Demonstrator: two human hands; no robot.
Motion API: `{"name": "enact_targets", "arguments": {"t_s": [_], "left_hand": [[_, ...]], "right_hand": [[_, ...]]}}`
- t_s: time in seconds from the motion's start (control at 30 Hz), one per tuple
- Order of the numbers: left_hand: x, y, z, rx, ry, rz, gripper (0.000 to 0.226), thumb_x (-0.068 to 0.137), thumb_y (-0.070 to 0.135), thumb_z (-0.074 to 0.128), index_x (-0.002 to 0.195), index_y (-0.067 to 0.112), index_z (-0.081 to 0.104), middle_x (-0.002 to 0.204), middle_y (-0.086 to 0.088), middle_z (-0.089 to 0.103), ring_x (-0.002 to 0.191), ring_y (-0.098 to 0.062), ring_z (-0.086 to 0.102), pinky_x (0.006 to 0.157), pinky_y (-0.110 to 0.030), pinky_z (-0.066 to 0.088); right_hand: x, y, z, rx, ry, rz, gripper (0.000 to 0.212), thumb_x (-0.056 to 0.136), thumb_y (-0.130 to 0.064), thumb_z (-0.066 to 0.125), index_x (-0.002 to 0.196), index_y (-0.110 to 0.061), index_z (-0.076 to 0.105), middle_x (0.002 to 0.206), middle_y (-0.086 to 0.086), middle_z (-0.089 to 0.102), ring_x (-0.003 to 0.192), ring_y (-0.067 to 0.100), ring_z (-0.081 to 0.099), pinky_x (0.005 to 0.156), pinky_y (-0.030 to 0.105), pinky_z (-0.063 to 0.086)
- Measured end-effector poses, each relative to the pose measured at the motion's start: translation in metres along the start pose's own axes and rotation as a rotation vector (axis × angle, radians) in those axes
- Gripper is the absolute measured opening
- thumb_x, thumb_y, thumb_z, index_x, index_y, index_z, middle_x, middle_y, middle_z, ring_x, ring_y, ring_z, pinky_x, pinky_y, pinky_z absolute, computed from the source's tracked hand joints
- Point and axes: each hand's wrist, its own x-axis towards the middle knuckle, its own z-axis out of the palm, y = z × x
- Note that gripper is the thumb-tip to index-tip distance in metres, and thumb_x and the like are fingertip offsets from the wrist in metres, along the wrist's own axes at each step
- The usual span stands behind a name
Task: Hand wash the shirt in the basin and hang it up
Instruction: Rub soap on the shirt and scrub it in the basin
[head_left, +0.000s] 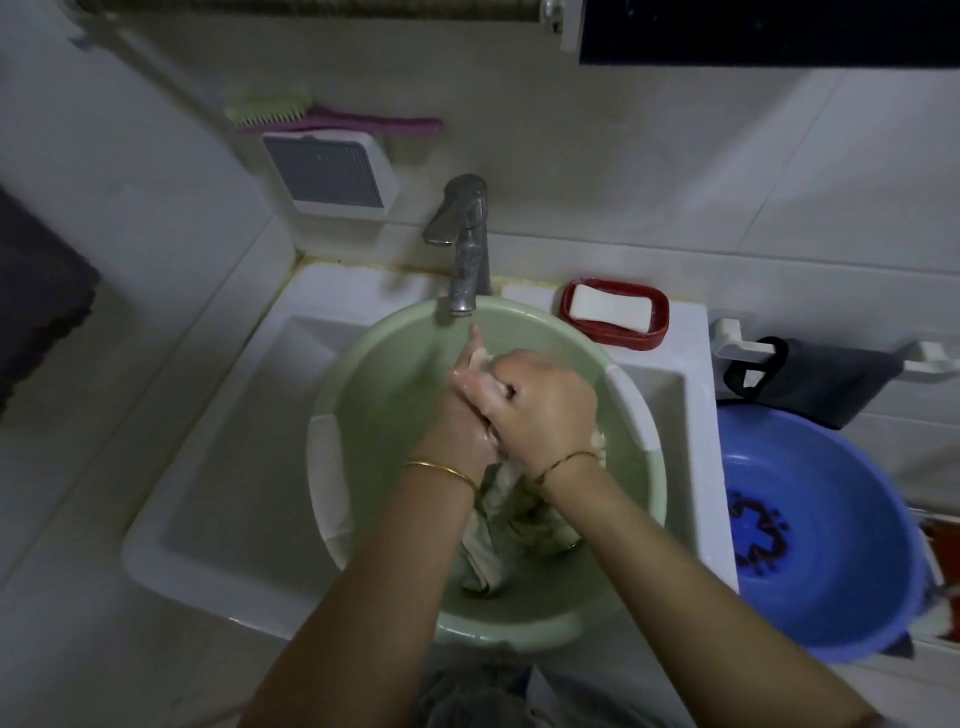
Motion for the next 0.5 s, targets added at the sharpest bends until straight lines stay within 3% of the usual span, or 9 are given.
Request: {"name": "enact_targets", "arguments": {"t_s": [0.07,0.13,0.2,0.27,0.33,0.4,0.43,0.5], "left_hand": [[-0.005,-0.010,0.009,0.035,0.027,-0.007,0.042,0.102,0.041,0.023,0.081,0.020,0.053,0.067,-0.003,0.055,0.064,-0.017,0.051,0.063,-0.027,0.042],[-0.013,-0.013,0.019,-0.001,0.023,-0.070,0.037,0.100,0.038,0.036,0.085,0.016,0.062,0.069,-0.007,0.061,0.067,-0.020,0.057,0.068,-0.028,0.048],[-0.002,-0.010,0.013,-0.081,0.044,-0.086,0.036,0.100,0.034,0.036,0.082,0.014,0.061,0.072,-0.007,0.062,0.077,-0.022,0.059,0.066,-0.024,0.050],[0.007,-0.008,0.006,-0.136,0.066,-0.067,0.036,0.101,0.027,0.027,0.087,0.011,0.056,0.083,-0.007,0.058,0.083,-0.022,0.057,0.068,-0.022,0.048],[0.003,-0.011,0.008,-0.155,0.080,-0.099,0.036,0.097,0.032,0.037,0.103,0.004,0.060,0.095,-0.008,0.061,0.091,-0.026,0.059,0.088,-0.031,0.046],[-0.005,-0.020,0.017,-0.061,0.020,-0.173,0.058,0.084,0.048,0.056,0.126,0.007,0.057,0.120,-0.008,0.059,0.119,-0.034,0.053,0.104,-0.049,0.036],[-0.002,-0.021,0.018,-0.046,0.039,-0.163,0.061,0.081,0.050,0.061,0.126,0.009,0.058,0.127,-0.010,0.057,0.125,-0.036,0.049,0.105,-0.052,0.034],[0.007,-0.013,0.013,-0.083,0.091,-0.054,0.039,0.089,0.039,0.053,0.105,0.006,0.064,0.111,-0.013,0.064,0.112,-0.034,0.058,0.099,-0.042,0.045]], "right_hand": [[0.019,0.003,-0.002,-0.081,-0.049,0.111,0.047,0.091,-0.050,0.038,0.061,-0.018,0.054,0.069,0.007,0.059,0.066,0.026,0.057,0.056,0.030,0.038],[0.042,0.012,-0.012,-0.053,-0.042,0.264,0.037,0.094,-0.033,0.043,0.066,-0.014,0.058,0.072,0.007,0.059,0.074,0.027,0.058,0.058,0.029,0.033],[0.041,0.011,-0.010,-0.060,-0.045,0.211,0.030,0.093,-0.027,0.047,0.077,-0.010,0.066,0.079,0.009,0.064,0.078,0.027,0.060,0.059,0.029,0.036],[0.020,0.000,0.000,-0.085,-0.102,0.034,0.028,0.091,-0.028,0.049,0.081,-0.009,0.067,0.082,0.010,0.066,0.078,0.027,0.061,0.065,0.031,0.044],[0.017,0.003,-0.002,-0.047,-0.111,0.049,0.027,0.084,-0.032,0.047,0.070,-0.015,0.063,0.075,0.008,0.064,0.073,0.027,0.059,0.063,0.030,0.044],[0.040,0.018,-0.011,0.032,-0.073,0.253,0.024,0.083,-0.029,0.048,0.062,-0.021,0.055,0.070,0.006,0.060,0.072,0.028,0.057,0.060,0.029,0.041],[0.045,0.021,-0.014,0.013,-0.061,0.302,0.025,0.086,-0.025,0.049,0.063,-0.019,0.057,0.072,0.008,0.060,0.073,0.028,0.057,0.061,0.029,0.041],[0.034,0.016,-0.009,-0.055,-0.076,0.216,0.028,0.089,-0.026,0.047,0.066,-0.015,0.058,0.074,0.008,0.062,0.073,0.027,0.059,0.064,0.032,0.044]]}}
